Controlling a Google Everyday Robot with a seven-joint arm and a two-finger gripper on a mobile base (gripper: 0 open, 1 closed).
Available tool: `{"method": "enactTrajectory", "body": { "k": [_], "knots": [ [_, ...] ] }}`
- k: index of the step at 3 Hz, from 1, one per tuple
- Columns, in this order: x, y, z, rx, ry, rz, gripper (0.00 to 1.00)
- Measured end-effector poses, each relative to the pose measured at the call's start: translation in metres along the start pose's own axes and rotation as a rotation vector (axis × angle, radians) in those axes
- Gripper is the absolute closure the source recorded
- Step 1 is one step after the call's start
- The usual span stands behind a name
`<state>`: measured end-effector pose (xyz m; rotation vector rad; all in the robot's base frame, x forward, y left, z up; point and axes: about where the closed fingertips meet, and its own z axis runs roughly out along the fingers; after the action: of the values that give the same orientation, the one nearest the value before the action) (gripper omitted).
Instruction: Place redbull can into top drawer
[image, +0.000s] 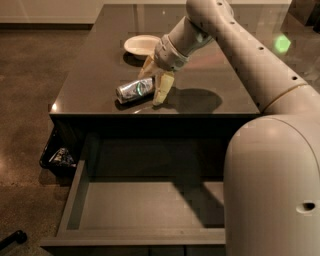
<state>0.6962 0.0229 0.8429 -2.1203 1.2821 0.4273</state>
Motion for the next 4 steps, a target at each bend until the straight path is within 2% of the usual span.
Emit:
{"method": "enactTrajectory", "body": {
  "k": [1, 2, 3, 4],
  "knots": [
    [-0.004, -0.001, -0.005, 0.0, 0.0, 0.0, 0.87],
    [-0.007, 0.001, -0.006, 0.0, 0.0, 0.0, 1.0],
    [-0.014, 0.015, -0.013, 0.026, 0.007, -0.016, 1.0],
    [-0.016, 0.058, -0.02, 0.09, 0.055, 0.017, 1.0]
  ]
}}
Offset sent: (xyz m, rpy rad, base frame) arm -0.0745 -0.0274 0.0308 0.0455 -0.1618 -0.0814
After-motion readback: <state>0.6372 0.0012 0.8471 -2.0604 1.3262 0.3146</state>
